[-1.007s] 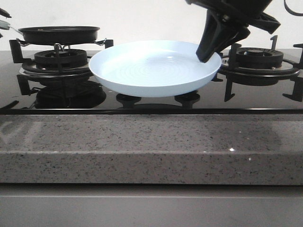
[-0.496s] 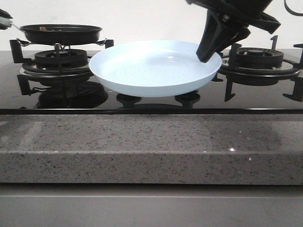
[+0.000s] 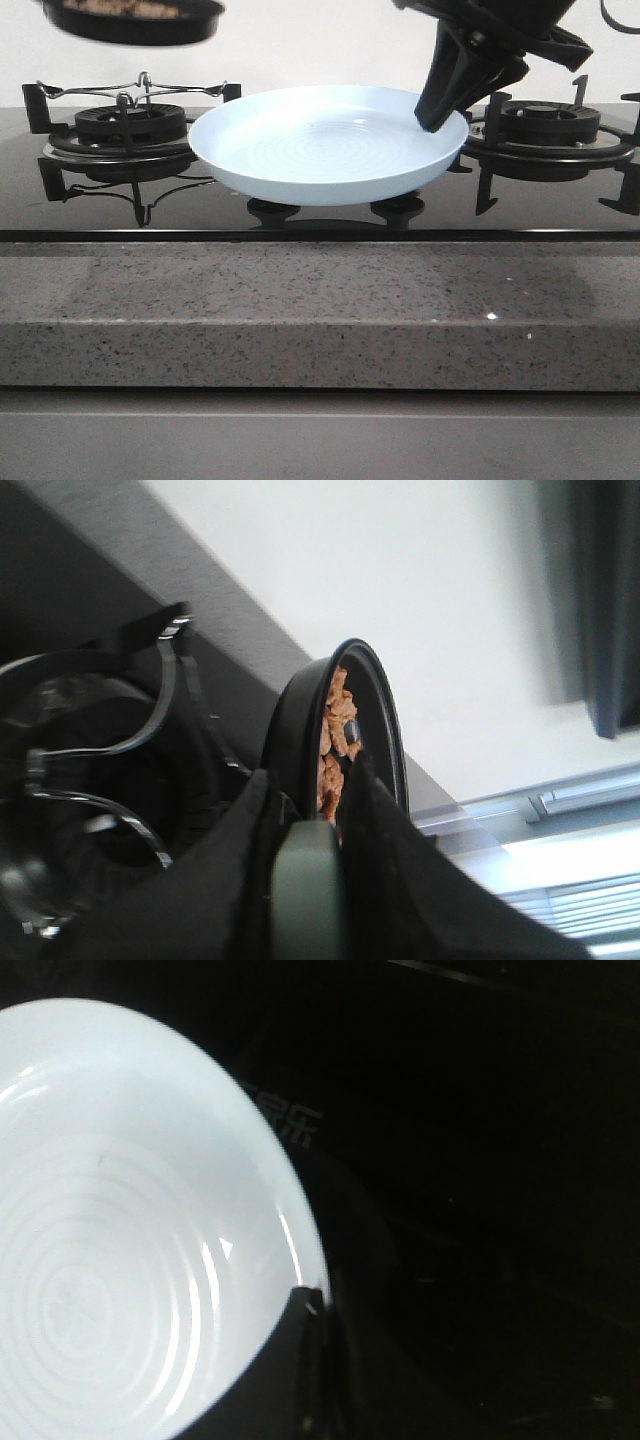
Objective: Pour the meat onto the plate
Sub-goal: 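Tilt the pan over the plate with the left gripper, tipping meat out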
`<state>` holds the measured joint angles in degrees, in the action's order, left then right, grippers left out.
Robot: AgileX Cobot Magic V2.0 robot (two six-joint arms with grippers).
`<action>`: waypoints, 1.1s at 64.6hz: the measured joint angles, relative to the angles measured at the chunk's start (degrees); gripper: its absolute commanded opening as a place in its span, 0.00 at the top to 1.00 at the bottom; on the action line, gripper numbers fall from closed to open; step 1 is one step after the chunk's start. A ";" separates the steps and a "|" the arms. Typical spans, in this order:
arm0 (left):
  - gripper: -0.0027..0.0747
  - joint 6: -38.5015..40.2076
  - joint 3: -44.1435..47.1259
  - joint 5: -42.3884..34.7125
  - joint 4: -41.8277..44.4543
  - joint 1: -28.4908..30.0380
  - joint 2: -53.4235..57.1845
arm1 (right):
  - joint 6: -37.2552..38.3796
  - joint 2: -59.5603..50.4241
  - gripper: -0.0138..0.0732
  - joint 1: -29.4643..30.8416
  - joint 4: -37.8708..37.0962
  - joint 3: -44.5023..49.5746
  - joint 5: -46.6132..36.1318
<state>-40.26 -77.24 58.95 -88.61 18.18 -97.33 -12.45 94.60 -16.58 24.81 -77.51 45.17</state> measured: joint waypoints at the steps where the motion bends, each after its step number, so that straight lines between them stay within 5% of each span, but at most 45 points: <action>1: 0.99 -0.22 0.15 0.02 0.00 -0.10 0.59 | 0.00 0.00 0.91 0.00 0.00 0.00 0.00; 26: 0.99 -7.68 9.46 -1.67 3.25 -8.71 15.27 | -0.09 0.00 0.91 0.00 0.00 0.00 0.00; 49: 0.99 -10.37 12.33 -13.46 12.53 -21.38 21.13 | -0.09 0.00 0.91 0.00 0.00 0.00 0.00; 71: 0.99 -23.26 12.33 -24.14 12.66 -32.85 22.38 | -0.09 0.00 0.91 0.00 0.00 0.00 0.00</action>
<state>-63.52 -64.91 34.81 -75.95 -14.66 -74.95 -12.54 94.60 -16.58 24.81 -77.51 45.17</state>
